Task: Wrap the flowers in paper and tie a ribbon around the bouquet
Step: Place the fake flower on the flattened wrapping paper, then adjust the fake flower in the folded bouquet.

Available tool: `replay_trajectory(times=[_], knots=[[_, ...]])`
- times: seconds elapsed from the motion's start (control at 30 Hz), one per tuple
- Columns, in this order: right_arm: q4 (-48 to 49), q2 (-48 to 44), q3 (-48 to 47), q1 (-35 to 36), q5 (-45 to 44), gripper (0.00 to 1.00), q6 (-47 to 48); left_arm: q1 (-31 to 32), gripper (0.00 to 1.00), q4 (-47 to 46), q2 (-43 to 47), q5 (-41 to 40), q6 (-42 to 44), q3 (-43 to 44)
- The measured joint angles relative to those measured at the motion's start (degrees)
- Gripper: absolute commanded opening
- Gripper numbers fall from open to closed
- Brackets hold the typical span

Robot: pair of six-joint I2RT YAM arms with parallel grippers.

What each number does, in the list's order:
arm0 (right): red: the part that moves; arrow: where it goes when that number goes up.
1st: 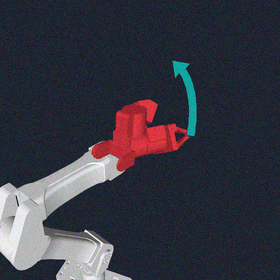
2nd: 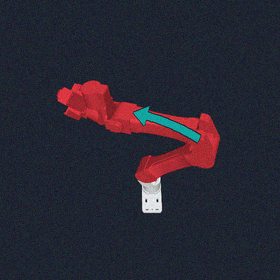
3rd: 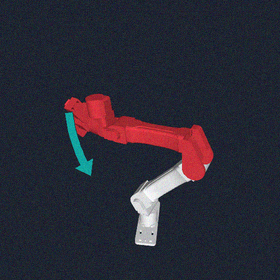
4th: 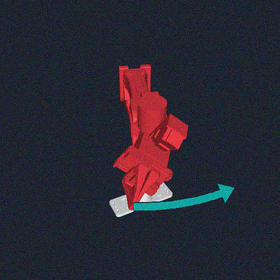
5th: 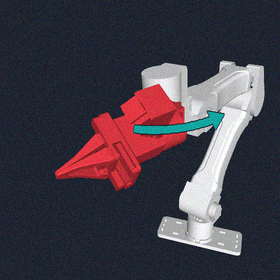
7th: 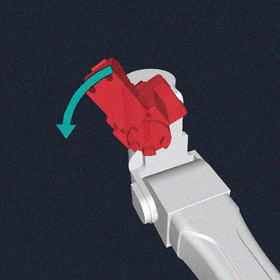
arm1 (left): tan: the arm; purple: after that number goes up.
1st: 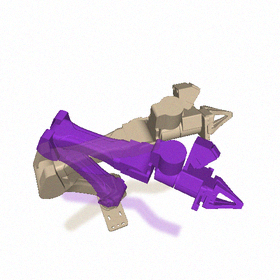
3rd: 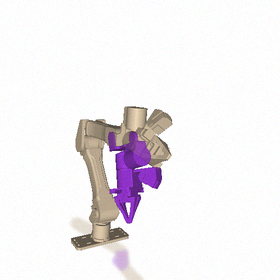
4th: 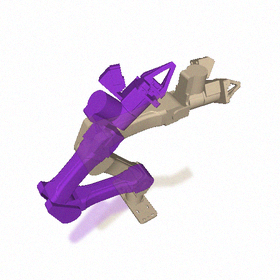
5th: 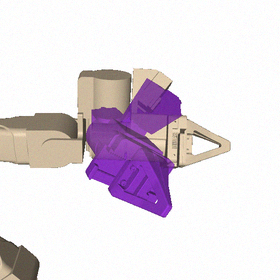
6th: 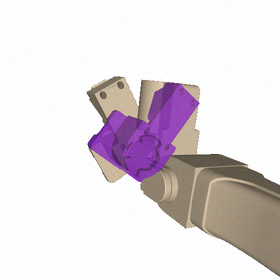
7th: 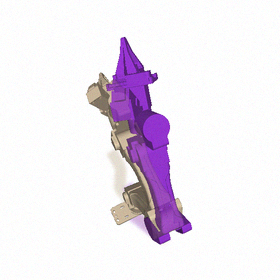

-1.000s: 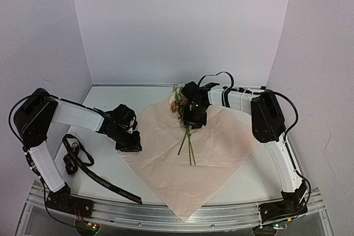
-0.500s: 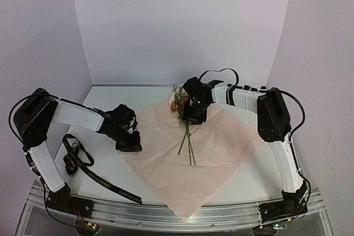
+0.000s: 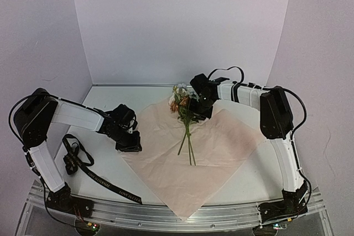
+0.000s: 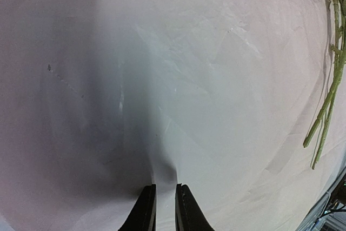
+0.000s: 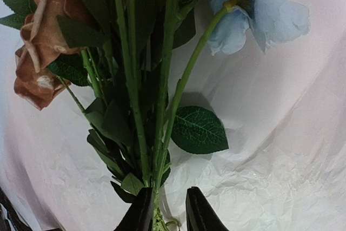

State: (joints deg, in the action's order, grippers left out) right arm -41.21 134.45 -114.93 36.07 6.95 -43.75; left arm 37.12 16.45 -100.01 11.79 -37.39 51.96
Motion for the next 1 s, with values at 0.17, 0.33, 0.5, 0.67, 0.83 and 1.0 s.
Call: replay_trajectory(times=[0.17,0.33,0.5,0.67,0.83,1.0], knots=[[0.00,0.03,-0.02,-0.04,0.30,0.19,-1.02,0.00,0.14,0.00,0.00,0.00,0.00,0.00],[0.05,0.45,-0.11,-0.04,0.55,0.19,-1.87,0.00,0.14,0.00,0.00,0.01,0.00,0.00],[0.09,1.34,-0.40,-0.04,0.91,0.15,-2.82,0.00,0.14,0.00,0.00,0.02,0.02,0.00],[0.54,2.32,-1.18,-0.04,1.68,0.05,-3.71,0.00,0.14,0.00,0.00,0.02,0.02,0.00],[0.80,2.49,-1.79,-0.04,2.13,0.00,-4.41,0.00,0.14,-0.01,0.00,0.02,0.02,0.00],[0.90,2.49,-1.95,-0.04,2.35,0.00,-4.76,0.00,0.14,-0.02,-0.01,0.03,0.02,0.00]])
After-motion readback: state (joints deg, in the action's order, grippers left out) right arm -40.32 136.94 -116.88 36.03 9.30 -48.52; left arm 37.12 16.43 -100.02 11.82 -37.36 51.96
